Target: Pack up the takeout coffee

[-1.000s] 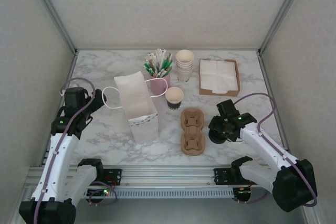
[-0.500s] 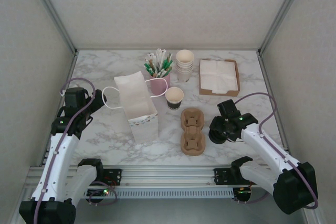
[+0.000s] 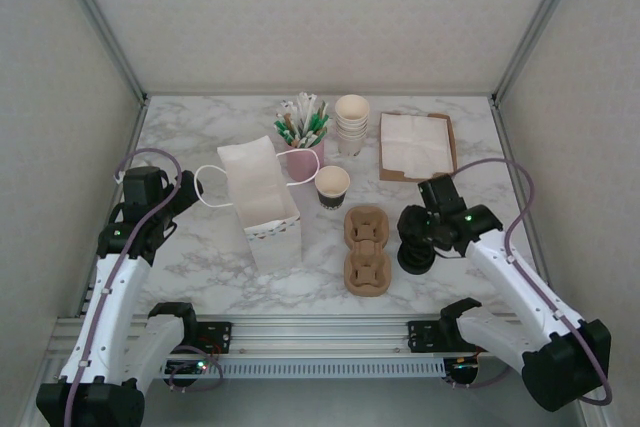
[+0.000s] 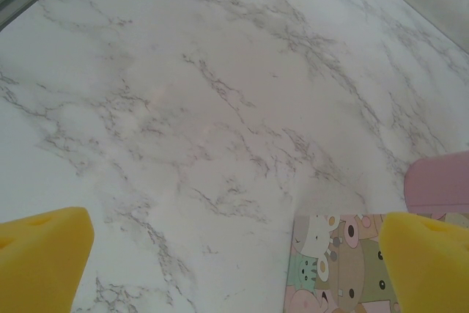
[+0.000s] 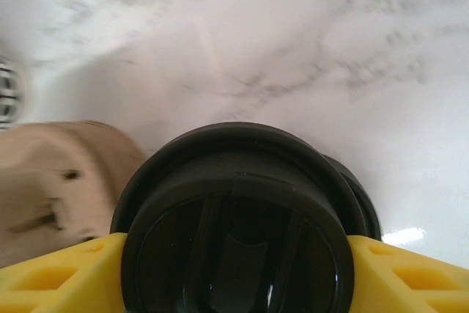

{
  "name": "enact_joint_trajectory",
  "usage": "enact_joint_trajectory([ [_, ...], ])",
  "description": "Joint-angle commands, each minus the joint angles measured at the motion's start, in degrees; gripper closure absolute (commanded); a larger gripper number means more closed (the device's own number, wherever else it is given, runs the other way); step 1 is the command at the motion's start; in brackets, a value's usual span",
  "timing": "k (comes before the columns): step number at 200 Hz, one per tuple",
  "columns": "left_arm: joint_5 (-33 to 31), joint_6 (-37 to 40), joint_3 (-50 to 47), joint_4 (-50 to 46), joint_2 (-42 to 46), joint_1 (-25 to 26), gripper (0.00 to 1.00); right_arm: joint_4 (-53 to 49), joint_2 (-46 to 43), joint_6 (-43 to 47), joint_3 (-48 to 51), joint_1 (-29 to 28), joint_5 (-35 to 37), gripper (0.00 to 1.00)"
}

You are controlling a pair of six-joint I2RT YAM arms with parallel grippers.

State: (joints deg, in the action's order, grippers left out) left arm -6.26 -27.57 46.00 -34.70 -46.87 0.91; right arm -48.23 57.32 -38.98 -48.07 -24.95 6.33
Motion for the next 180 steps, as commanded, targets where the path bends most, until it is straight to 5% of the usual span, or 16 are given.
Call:
enact_joint_trajectory([
  [1,-0.76,0.84,-0.37,-0.39,0.00,-0.56,0.00,-0.97,3.71,6.19,-7.43,-2.91,0.23,0.30],
  [54,-0.66,0.83,-0.34,-0.37,0.02,-0.71,0.00,2.40,19.09,16.65,-21.86,-13.08,1.11,0.28],
  [180,-0.25,1.03,-0.47,-0.17,0.19,-0.82,0.00,3.70,44.25,23.00,-41.33,-16.62,0.93,0.26],
])
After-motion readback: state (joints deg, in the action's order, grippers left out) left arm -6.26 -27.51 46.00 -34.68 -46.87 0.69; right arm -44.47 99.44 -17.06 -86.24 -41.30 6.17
